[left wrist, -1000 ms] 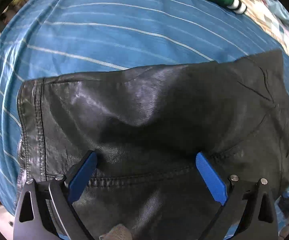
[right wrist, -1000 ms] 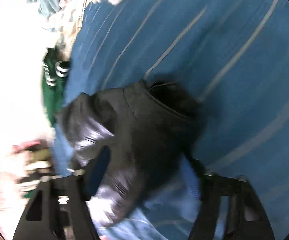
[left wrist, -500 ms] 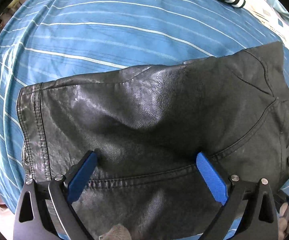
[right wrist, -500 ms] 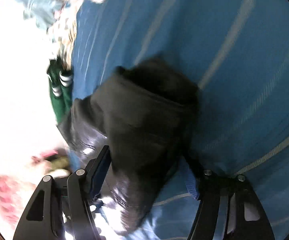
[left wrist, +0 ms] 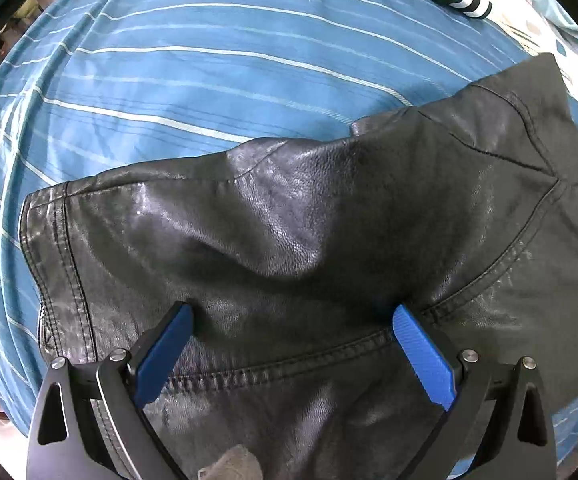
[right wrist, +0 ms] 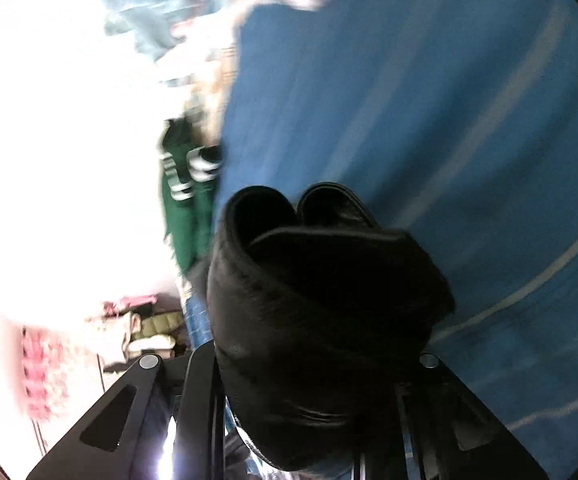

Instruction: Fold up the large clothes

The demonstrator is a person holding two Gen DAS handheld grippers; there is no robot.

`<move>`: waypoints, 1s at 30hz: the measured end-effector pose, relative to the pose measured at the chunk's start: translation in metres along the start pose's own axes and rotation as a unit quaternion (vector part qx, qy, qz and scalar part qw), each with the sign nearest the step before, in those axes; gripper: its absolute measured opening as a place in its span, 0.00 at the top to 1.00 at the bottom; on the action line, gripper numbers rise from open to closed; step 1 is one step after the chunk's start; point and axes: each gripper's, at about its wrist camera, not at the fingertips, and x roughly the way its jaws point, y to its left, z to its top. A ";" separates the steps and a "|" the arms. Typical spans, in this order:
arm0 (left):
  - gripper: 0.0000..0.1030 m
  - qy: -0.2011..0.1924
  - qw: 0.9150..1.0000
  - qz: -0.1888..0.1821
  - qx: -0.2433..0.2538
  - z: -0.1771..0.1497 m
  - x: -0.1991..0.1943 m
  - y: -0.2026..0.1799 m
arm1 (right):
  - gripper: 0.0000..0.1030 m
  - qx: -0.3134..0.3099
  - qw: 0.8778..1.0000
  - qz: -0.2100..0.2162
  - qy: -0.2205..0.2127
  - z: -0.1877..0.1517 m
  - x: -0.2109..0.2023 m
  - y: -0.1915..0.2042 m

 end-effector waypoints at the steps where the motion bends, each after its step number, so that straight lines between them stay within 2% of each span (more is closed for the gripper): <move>1: 0.00 0.001 1.000 -0.002 0.000 0.000 0.000 0.000 | 0.80 -0.019 1.000 0.003 0.007 -0.003 0.002 0.018; 4: 0.00 0.001 1.000 -0.009 -0.002 0.003 0.003 0.002 | 0.80 -0.088 0.995 0.009 0.038 -0.017 0.016 0.076; 7: 0.00 0.001 1.000 -0.021 -0.017 0.003 0.000 0.013 | 0.80 -0.160 0.984 0.000 0.076 -0.040 0.034 0.132; 8: 0.01 0.001 0.999 -0.022 -0.033 0.001 -0.004 0.021 | 0.80 -0.176 0.981 0.000 0.087 -0.048 0.033 0.140; 9: 0.02 0.001 0.998 -0.023 -0.057 -0.007 -0.010 0.035 | 0.80 -0.208 0.972 -0.005 0.106 -0.060 0.044 0.163; 11: 0.02 -0.010 0.994 -0.038 -0.107 -0.024 -0.028 0.064 | 0.80 -0.246 0.960 -0.006 0.135 -0.083 0.053 0.186; 14: 0.02 -0.032 0.984 -0.031 -0.175 -0.063 -0.066 0.118 | 0.80 -0.320 0.927 -0.012 0.197 -0.131 0.093 0.230; 17: 0.02 -0.043 0.971 -0.002 -0.235 -0.114 -0.095 0.170 | 0.81 -0.391 0.877 -0.020 0.277 -0.210 0.141 0.251; 18: 0.02 -0.043 0.965 0.011 -0.259 -0.133 -0.102 0.188 | 0.81 -0.401 0.868 -0.025 0.291 -0.225 0.155 0.254; 19: 0.02 -0.043 0.959 0.023 -0.280 -0.151 -0.106 0.204 | 0.81 -0.418 0.852 -0.033 0.314 -0.253 0.173 0.254; 20: 0.02 -0.042 0.953 0.035 -0.298 -0.166 -0.109 0.217 | 0.81 -0.440 0.830 -0.044 0.339 -0.287 0.196 0.250; 22: 0.02 -0.034 0.940 0.056 -0.336 -0.197 -0.109 0.240 | 0.81 -0.464 0.799 -0.071 0.376 -0.340 0.228 0.234; 24: 0.02 -0.014 0.922 0.072 -0.380 -0.225 -0.106 0.262 | 0.81 -0.478 0.772 -0.109 0.405 -0.380 0.259 0.209; 26: 0.02 -0.007 0.910 0.076 -0.408 -0.250 -0.101 0.270 | 0.76 -0.486 0.737 -0.160 0.443 -0.413 0.286 0.181; 28: 0.02 -0.002 0.900 0.077 -0.429 -0.267 -0.102 0.274 | 0.71 -0.481 0.726 -0.171 0.461 -0.420 0.296 0.177; 29: 0.02 -0.001 0.897 0.075 -0.436 -0.274 -0.102 0.274 | 0.61 -0.482 0.724 -0.160 0.467 -0.421 0.291 0.177; 30: 0.02 -0.001 0.895 0.072 -0.441 -0.279 -0.103 0.275 | 0.58 -0.493 0.718 -0.146 0.469 -0.420 0.279 0.185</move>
